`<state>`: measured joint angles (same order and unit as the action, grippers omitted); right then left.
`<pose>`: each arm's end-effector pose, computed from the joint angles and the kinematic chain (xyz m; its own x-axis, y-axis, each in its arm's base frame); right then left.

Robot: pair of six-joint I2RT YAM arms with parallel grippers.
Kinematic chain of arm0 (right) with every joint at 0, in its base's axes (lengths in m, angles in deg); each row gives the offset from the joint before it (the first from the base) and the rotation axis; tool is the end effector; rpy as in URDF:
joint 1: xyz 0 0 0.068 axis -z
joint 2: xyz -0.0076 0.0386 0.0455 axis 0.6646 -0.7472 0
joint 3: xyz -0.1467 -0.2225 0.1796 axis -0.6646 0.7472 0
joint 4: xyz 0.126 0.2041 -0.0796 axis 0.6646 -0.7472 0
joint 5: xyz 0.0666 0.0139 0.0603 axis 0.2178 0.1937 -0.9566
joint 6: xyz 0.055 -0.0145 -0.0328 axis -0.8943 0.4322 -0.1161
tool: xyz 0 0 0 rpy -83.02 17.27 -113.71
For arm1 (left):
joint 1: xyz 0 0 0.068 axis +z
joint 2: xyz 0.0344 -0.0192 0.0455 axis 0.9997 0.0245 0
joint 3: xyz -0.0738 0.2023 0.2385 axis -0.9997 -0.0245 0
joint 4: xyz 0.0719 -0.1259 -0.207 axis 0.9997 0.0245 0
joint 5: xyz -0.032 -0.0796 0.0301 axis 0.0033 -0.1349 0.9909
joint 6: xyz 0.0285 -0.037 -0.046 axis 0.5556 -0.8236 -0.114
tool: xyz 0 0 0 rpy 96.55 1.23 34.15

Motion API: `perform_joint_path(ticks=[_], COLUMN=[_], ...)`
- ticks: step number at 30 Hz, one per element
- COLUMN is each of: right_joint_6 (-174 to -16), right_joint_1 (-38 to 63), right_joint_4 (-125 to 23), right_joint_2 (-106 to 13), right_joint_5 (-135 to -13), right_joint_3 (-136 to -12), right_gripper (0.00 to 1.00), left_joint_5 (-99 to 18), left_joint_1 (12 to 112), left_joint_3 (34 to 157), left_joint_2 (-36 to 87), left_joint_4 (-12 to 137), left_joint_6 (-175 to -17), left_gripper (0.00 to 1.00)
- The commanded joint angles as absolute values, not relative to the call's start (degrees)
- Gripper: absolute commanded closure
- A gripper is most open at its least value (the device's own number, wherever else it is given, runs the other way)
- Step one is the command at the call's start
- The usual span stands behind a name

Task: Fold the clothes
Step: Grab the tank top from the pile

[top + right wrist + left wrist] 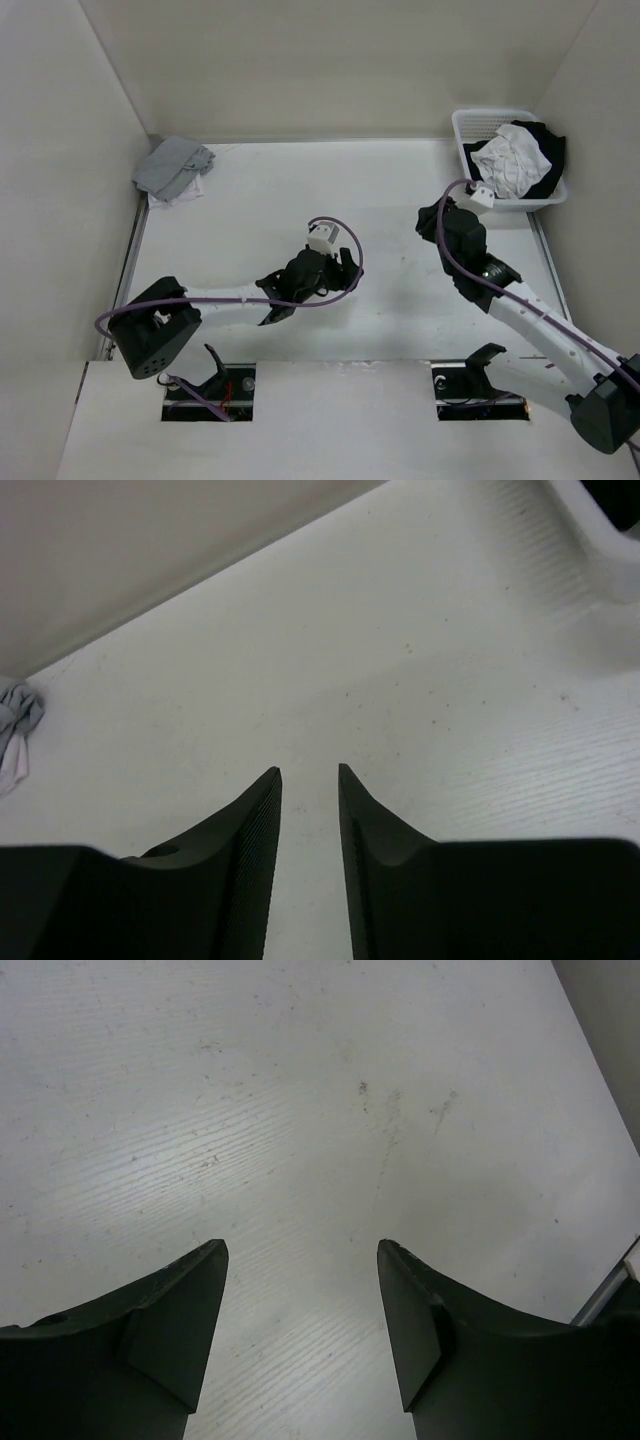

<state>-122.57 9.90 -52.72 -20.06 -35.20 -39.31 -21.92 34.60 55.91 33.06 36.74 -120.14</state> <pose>0.1809 0.0804 0.3375 -0.2141 0.4342 -0.8750 0.1152 0.9007 0.4188 0.1798 -0.2316 0.2375 -0.5815 -0.1725 -0.7951 0.4407 0.7547 -0.4860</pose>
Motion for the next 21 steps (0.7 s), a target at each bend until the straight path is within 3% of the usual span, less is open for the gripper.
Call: perform_joint_path(ticks=[1, 7, 12, 14, 18, 21], right_joint_6=[-120.3, -119.3, -119.2, -118.4, -116.4, -115.4], right_joint_1=[13.6, 28.3, 41.5, 45.5, 51.3, 53.3], right_joint_4=[-54.2, -54.4, -53.4, -53.8, -54.4, -55.4], right_joint_2=[-22.6, -29.3, -42.2, -48.7, -61.1, -67.8], right_joint_5=[-33.3, -35.1, -39.7, -39.8, -41.2, -43.3], right_joint_3=[-46.2, -53.1, -62.5, -67.5, -76.3, -81.3], right_gripper=[0.7, 0.91, 0.97, 0.91, 0.61, 0.54], left_joint_5=[-22.7, -22.6, -22.2, -22.2, -22.5, -22.7], left_joint_1=[35.1, 35.1, 35.8, 36.2, 37.2, 38.1], left_joint_3=[55.4, 55.4, 55.0, 54.6, 53.2, 52.7], left_joint_2=[30.5, 31.7, 31.8, 32.0, 31.8, 31.5], left_joint_4=[33.4, 32.9, 32.3, 31.4, 28.9, 28.5], left_joint_6=[-119.7, -119.1, -119.0, -119.0, -119.0, -119.2], left_gripper=[0.39, 0.39, 0.39, 0.39, 0.39, 0.39])
